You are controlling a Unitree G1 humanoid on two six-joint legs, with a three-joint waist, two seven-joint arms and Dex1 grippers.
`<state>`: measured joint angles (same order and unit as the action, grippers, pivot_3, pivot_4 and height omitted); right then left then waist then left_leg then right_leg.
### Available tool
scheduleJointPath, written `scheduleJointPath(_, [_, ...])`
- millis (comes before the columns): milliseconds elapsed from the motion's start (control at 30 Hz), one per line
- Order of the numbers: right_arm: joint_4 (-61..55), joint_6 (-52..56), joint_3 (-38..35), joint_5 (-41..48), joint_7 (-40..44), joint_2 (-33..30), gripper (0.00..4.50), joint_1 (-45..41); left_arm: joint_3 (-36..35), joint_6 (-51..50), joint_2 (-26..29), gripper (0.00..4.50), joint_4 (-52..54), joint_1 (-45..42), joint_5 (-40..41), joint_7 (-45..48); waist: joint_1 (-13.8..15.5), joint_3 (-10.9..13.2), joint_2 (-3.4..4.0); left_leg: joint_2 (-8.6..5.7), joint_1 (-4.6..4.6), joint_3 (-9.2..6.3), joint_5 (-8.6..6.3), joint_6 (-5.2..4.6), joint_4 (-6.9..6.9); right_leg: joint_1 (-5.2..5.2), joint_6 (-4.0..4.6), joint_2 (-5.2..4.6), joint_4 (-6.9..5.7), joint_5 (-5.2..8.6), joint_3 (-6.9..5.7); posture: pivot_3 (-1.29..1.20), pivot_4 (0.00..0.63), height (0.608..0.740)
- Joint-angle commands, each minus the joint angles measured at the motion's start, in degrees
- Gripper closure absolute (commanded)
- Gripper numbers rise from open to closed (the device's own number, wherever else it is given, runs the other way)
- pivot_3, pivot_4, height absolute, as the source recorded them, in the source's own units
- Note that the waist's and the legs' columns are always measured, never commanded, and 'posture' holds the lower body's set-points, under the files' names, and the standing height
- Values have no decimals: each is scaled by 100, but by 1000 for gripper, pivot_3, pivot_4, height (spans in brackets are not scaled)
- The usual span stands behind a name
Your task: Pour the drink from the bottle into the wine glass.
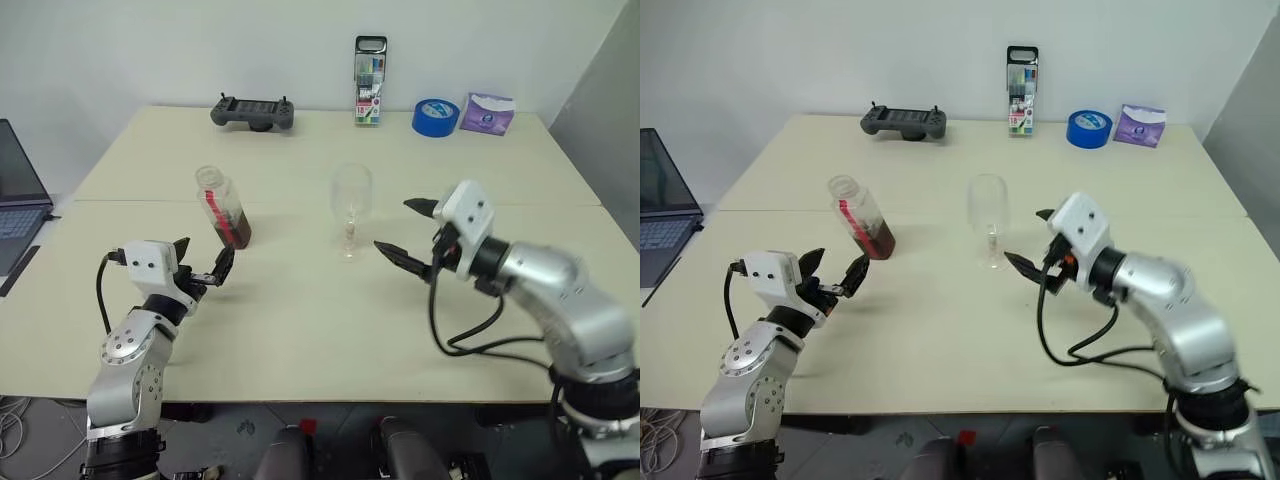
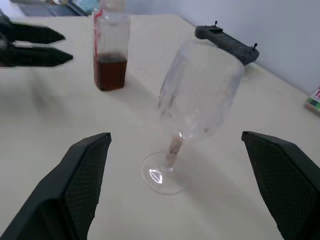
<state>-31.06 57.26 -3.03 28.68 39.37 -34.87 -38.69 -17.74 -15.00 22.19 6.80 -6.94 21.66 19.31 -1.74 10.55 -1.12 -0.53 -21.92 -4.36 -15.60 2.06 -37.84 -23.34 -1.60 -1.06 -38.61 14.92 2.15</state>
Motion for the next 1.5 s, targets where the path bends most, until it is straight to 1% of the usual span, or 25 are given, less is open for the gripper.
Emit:
scheduleJointPath(33, [203,943,-641,1095,178,-86,38,-1238,26,70,5,0,-65,-105,-102,-44,-5,-1,-2,3,0,-8,-2,-2,0,3,0,0,2,0,0,0,150,740])
scheduleJointPath(100, [428,1092,-688,1261,98,-83,38,-1810,45,50,4,0,-109,-209,-124,-62,2,0,-1,3,-2,-9,-5,-8,3,-2,0,1,-1,0,1,0,150,740])
scheduleJointPath(200, [820,1264,-433,1254,-119,39,38,-2429,152,143,46,0,-123,-450,-237,-62,10,-1,-3,4,-8,-18,-5,-8,4,-2,1,0,1,0,-8,0,150,740])
scheduleJointPath(433, [1376,1464,-209,1370,-238,202,38,-2884,223,197,-71,0,-96,-777,-337,-188,14,-1,-3,-4,-14,-6,-5,-8,-2,-3,0,-10,5,-1,0,0,150,740])
scheduleJointPath(533, [1533,1512,-249,1462,-265,258,38,-3030,226,-79,-78,0,10,-1069,-343,-399,15,-1,-3,-4,-25,-5,-4,-8,-2,-18,1,-10,0,-1,0,0,150,740])
scheduleJointPath(633, [1549,1514,-219,1509,-246,263,38,-3071,251,-257,-4,0,-125,-1320,-381,-438,15,-1,-3,-2,-28,-17,-4,-7,-3,-18,0,-6,-3,-1,-6,0,150,740])
scheduleJointPath(767, [1506,1393,-189,1550,-218,313,38,-2931,251,-109,50,0,-505,-1574,-528,-392,8,-1,-3,-2,-28,-11,-4,-7,-2,-19,0,-5,-3,-1,-4,0,150,740])
scheduleJointPath(933, [1460,1474,-188,1646,-342,411,38,-2911,301,-47,23,0,-1013,-1962,-601,-352,8,-1,-3,-2,-29,-10,-4,-7,-2,-22,0,-5,-5,-1,-5,0,150,740])
scheduleJointPath(1167, [1351,1574,-268,1736,-566,484,38,-2827,471,323,0,0,-1744,-2393,-812,-245,8,-1,-3,-4,-34,-9,-4,-7,-3,-25,0,-6,-3,-1,-7,0,150,740])
scheduleJointPath(1300, [1268,1574,-275,1807,-675,493,38,-2704,500,533,-36,0,-2060,-2558,-885,-224,9,-1,-4,-3,-58,-9,-4,-6,-7,-52,0,-6,-16,-2,-3,0,150,740])
scheduleJointPath(1367, [1232,1548,-256,1818,-717,468,38,-2646,496,632,-43,0,-2165,-2622,-916,-250,9,-1,-4,-3,-84,-9,-3,-5,-13,-81,0,-6,-28,-3,-3,0,150,740])
scheduleJointPath(1500, [1149,1534,-209,1824,-783,439,38,-2540,471,742,-56,0,-2270,-2710,-915,-270,8,-1,-4,-2,-90,-11,-2,-5,-13,-86,1,-7,-30,-3,-1,0,150,740])
